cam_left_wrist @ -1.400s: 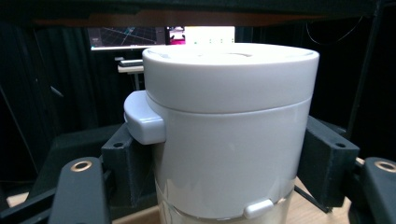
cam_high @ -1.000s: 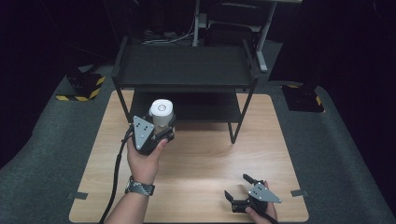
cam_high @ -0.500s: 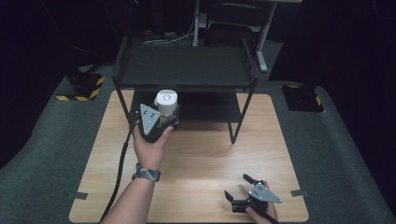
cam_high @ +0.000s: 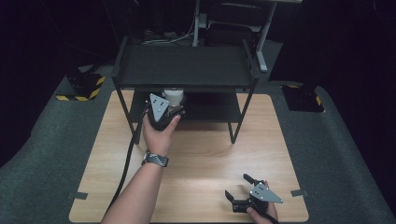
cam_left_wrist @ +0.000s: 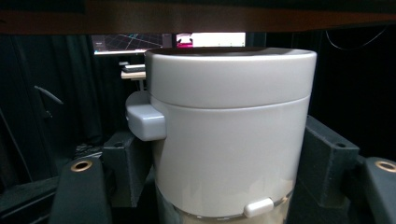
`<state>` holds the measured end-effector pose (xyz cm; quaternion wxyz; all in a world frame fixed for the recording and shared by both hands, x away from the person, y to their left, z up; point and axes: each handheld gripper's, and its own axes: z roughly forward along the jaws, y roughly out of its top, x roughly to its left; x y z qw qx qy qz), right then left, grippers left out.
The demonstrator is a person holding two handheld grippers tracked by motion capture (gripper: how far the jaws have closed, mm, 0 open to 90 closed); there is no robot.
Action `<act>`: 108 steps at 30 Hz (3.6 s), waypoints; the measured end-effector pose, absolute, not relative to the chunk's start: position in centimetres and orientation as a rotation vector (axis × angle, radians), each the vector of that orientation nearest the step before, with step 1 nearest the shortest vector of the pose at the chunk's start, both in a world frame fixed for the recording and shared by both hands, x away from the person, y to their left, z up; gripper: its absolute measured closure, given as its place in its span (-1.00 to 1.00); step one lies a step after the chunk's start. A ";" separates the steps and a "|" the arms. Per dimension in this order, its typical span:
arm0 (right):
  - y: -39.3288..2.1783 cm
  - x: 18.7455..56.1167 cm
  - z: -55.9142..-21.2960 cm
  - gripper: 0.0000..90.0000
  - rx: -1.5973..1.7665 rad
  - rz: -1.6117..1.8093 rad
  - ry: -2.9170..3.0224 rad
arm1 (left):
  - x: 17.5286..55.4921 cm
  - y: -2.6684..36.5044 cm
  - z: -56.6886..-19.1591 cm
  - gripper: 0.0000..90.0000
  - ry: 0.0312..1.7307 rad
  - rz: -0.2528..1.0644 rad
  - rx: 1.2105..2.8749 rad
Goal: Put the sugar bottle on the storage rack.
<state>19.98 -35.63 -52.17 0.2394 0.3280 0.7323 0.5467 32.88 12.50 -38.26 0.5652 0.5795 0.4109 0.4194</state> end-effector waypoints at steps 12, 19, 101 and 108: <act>-35.7 19.9 -52.2 -0.99 0.886 1.499 2.004 | 35.2 11.2 -39.5 -0.37 1.003 0.984 1.331; -35.7 19.9 -52.3 -0.99 0.879 1.501 2.006 | 35.7 10.9 -39.5 -0.37 1.003 0.992 1.328; -35.2 19.9 -52.0 -0.99 0.878 1.466 2.014 | 18.2 20.4 -51.4 -0.99 0.978 0.884 1.413; -35.2 19.9 -52.0 -0.99 0.884 1.462 2.010 | 16.7 21.4 -52.2 -0.99 1.032 0.836 1.510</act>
